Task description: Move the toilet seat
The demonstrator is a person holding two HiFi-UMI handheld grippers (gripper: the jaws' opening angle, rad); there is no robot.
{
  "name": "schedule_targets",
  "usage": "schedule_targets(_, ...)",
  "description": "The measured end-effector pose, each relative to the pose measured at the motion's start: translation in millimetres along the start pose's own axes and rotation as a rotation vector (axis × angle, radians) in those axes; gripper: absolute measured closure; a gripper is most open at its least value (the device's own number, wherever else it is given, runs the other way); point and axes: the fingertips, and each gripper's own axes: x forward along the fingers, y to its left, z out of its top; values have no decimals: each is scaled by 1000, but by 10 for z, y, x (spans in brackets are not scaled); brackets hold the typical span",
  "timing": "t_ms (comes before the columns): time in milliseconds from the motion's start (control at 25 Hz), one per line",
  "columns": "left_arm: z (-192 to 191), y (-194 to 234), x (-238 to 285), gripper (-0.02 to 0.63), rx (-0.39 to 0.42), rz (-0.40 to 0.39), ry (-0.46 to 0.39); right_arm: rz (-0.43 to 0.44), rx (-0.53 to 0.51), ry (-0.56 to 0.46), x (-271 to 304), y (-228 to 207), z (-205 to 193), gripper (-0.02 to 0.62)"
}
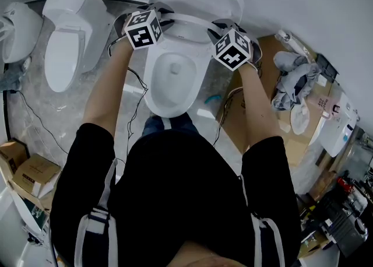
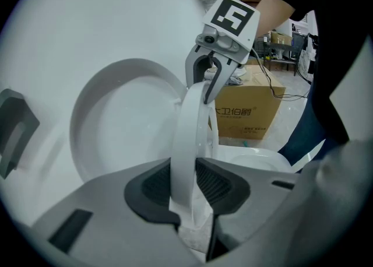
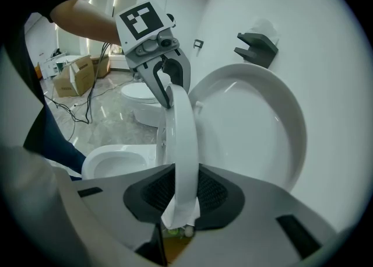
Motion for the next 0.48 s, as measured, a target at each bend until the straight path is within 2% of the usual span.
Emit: schedule_targets(480, -4, 113, 25, 482, -35, 21, 10, -10, 17, 0, 42, -103, 16, 485)
